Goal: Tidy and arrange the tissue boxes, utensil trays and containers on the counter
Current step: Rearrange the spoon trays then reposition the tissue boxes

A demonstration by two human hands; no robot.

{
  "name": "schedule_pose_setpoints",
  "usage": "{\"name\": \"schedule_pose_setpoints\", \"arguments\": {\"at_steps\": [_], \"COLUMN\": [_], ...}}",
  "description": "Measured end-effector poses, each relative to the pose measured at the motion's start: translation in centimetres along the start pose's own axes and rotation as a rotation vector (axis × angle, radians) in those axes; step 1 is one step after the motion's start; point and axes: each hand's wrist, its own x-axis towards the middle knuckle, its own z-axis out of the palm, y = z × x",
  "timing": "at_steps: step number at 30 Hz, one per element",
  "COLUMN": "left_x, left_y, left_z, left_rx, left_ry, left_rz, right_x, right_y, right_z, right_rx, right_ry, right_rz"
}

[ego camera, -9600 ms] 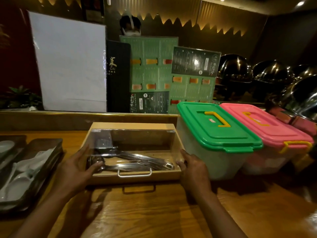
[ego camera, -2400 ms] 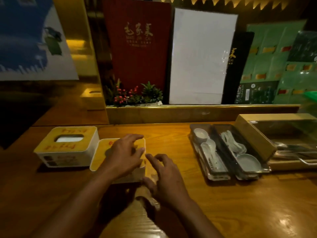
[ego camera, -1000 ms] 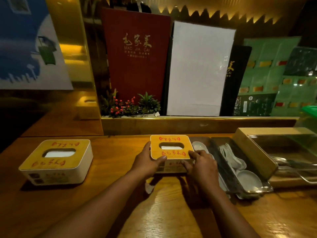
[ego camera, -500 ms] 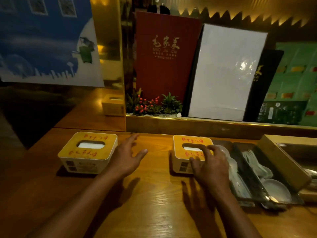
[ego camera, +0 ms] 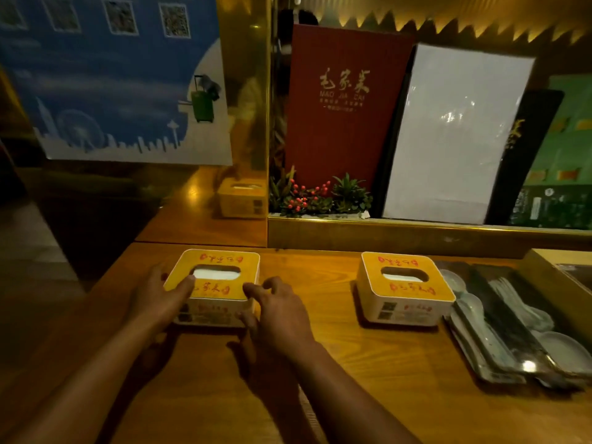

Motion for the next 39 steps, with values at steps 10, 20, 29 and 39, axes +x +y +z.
{"name": "schedule_pose_setpoints", "arguments": {"at_steps": [10, 20, 29, 39], "left_x": [-1.6, -4.7, -4.7, -4.5], "left_y": [2.9, 6.8, 7.6, 7.9], "left_z": [6.5, 12.9, 14.3, 15.0], "left_rx": [-0.081, -0.094, -0.099, -0.111], "left_ry": [-0.188, -0.274, -0.298, -0.310], "left_rz": [0.083, 0.140, 0.165, 0.174], "right_x": [-2.1, -5.2, -5.8, -5.7], "right_y": [6.2, 11.5, 12.0, 12.5], "right_z": [-2.7, -5.6, -6.2, -6.4], "right_rx": [-0.180, -0.243, -0.154, -0.122], "right_ry": [0.256, 0.352, 0.358, 0.364], "right_rz": [0.170, 0.353, 0.387, 0.410]}}
